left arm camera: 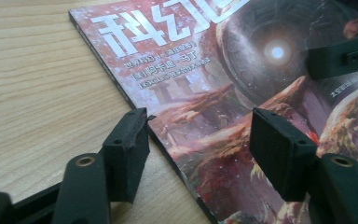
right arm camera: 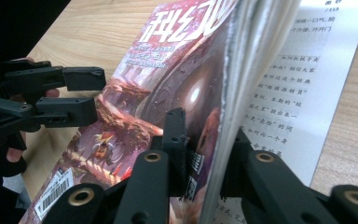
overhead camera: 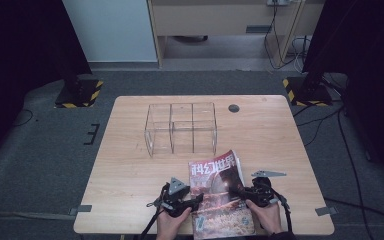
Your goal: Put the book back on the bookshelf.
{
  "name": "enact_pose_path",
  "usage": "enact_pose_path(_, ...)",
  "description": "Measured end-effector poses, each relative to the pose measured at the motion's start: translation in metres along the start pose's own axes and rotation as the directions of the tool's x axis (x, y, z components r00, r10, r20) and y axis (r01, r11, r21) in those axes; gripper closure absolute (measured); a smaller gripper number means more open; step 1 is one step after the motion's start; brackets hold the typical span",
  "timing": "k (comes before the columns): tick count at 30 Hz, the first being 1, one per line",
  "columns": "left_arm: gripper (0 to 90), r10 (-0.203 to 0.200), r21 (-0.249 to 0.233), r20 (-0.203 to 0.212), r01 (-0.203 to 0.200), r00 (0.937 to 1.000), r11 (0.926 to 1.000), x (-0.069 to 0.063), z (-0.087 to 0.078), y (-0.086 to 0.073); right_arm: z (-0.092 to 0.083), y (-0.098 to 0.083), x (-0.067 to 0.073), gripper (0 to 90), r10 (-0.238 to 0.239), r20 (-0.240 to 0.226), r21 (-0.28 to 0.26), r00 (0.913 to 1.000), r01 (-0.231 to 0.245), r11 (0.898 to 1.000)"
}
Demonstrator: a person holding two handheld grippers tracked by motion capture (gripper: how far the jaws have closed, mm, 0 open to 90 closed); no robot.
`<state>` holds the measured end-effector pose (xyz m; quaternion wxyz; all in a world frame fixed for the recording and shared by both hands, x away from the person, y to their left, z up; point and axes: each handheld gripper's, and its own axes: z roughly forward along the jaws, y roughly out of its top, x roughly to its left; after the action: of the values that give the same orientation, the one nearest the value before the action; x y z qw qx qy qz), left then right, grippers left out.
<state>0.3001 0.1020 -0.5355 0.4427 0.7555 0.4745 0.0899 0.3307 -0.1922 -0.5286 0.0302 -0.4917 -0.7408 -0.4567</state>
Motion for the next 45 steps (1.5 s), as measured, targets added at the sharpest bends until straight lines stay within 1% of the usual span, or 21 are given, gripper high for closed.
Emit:
enact_pose_path(6,33.4,-0.003,-0.009,-0.003,0.003,1.0,1.0,0.004,-0.002,0.0,-0.003,0.002,0.006,81.0,-0.011,0.002,-0.019,0.9999,0.011,1.0)
enact_pose_path(9,32.2,-0.007,-0.017,-0.001,0.007,1.0,0.9998,0.006,-0.003,0.0,-0.006,0.002,0.01,83.0,-0.012,-0.012,-0.039,0.9999,0.011,0.999)
enact_pose_path(11,31.0,-0.014,-0.022,0.003,0.014,0.9999,0.9997,0.007,-0.004,0.001,-0.01,0.003,0.016,84.6,-0.033,-0.028,-0.064,0.9991,0.031,0.997)
enact_pose_path(14,30.5,-0.025,-0.034,0.013,0.025,0.9996,0.9991,0.009,-0.006,0.002,-0.012,0.004,0.02,84.8,-0.056,-0.028,-0.082,0.998,0.054,0.995)
enact_pose_path(16,29.5,-0.035,-0.042,0.023,0.036,0.9991,0.9985,0.009,-0.007,0.002,-0.015,0.004,0.024,85.0,-0.08,-0.031,-0.103,0.9963,0.077,0.992)
enact_pose_path(20,28.4,-0.045,-0.057,0.046,0.048,0.9979,0.9972,0.01,-0.008,0.003,-0.022,0.005,0.031,85.1,-0.115,-0.066,-0.154,0.9912,0.104,0.983)
enact_pose_path(22,27.7,-0.038,-0.07,0.055,0.041,0.9978,0.9967,0.01,-0.008,0.004,-0.025,0.005,0.034,85.2,-0.141,-0.074,-0.177,0.9872,0.126,0.976)
enact_pose_path(25,26.3,-0.041,-0.077,0.087,0.048,0.9954,0.9959,0.009,-0.008,0.006,-0.029,0.005,0.038,85.2,-0.168,-0.088,-0.201,0.9819,0.147,0.968)
enact_pose_path(26,25.1,-0.04,-0.081,0.093,0.048,0.9948,0.9956,0.008,-0.008,0.006,-0.031,0.005,0.039,85.2,-0.185,-0.096,-0.211,0.978,0.162,0.964)
enact_pose_path(28,23.9,-0.032,-0.086,0.122,0.043,0.9921,0.9954,0.007,-0.005,0.007,-0.032,0.004,0.04,85.2,-0.199,-0.104,-0.216,0.9744,0.174,0.961)
enact_pose_path(29,23.8,-0.032,-0.086,0.122,0.043,0.9921,0.9954,0.007,-0.005,0.007,-0.032,0.004,0.04,85.2,-0.202,-0.107,-0.217,0.9735,0.176,0.96)
enact_pose_path(32,22.0,-0.036,-0.076,0.154,0.048,0.9874,0.996,0.008,-0.001,0.007,-0.031,0.004,0.039,85.2,-0.205,-0.109,-0.21,0.9727,0.179,0.961)
enact_pose_path(33,23.3,-0.05,-0.076,0.165,0.063,0.985,0.9951,0.009,-0.001,0.007,-0.03,0.004,0.038,85.2,-0.199,-0.112,-0.204,0.9737,0.173,0.964)
enact_pose_path(34,24.5,-0.05,-0.076,0.165,0.063,0.985,0.9951,0.009,-0.001,0.007,-0.03,0.004,0.038,85.2,-0.199,-0.112,-0.204,0.9737,0.173,0.964)
enact_pose_path(36,26.1,-0.068,-0.082,0.186,0.085,0.9802,0.993,0.011,-0.003,0.007,-0.03,0.004,0.034,85.1,-0.185,-0.112,-0.193,0.9763,0.161,0.968)
enact_pose_path(37,28.3,-0.066,-0.094,0.188,0.085,0.9799,0.9919,0.01,-0.004,0.007,-0.029,0.005,0.031,85.0,-0.173,-0.111,-0.184,0.9786,0.151,0.971)
enact_pose_path(40,31.9,-0.057,-0.152,0.231,0.094,0.9712,0.9839,0.006,-0.009,0.008,-0.026,0.004,0.025,85.0,-0.146,-0.083,-0.142,0.9857,0.134,0.981)
enact_pose_path(42,32.1,-0.028,-0.161,0.229,0.066,0.9731,0.9848,0.002,-0.011,0.01,-0.025,0.004,0.023,85.0,-0.144,-0.073,-0.124,0.9869,0.134,0.983)
enact_pose_path(43,33.0,-0.028,-0.153,0.249,0.068,0.968,0.9859,0.001,-0.009,0.011,-0.025,0.004,0.023,85.0,-0.15,-0.082,-0.131,0.9853,0.139,0.982)
enact_pose_path(44,33.6,-0.028,-0.153,0.249,0.068,0.968,0.9859,0.001,-0.009,0.011,-0.025,0.004,0.023,85.0,-0.15,-0.082,-0.131,0.9853,0.139,0.982)
enact_pose_path(45,33.6,-0.033,-0.15,0.259,0.074,0.9653,0.9859,0.001,-0.007,0.011,-0.026,0.004,0.024,85.1,-0.152,-0.098,-0.134,0.9836,0.138,0.981)
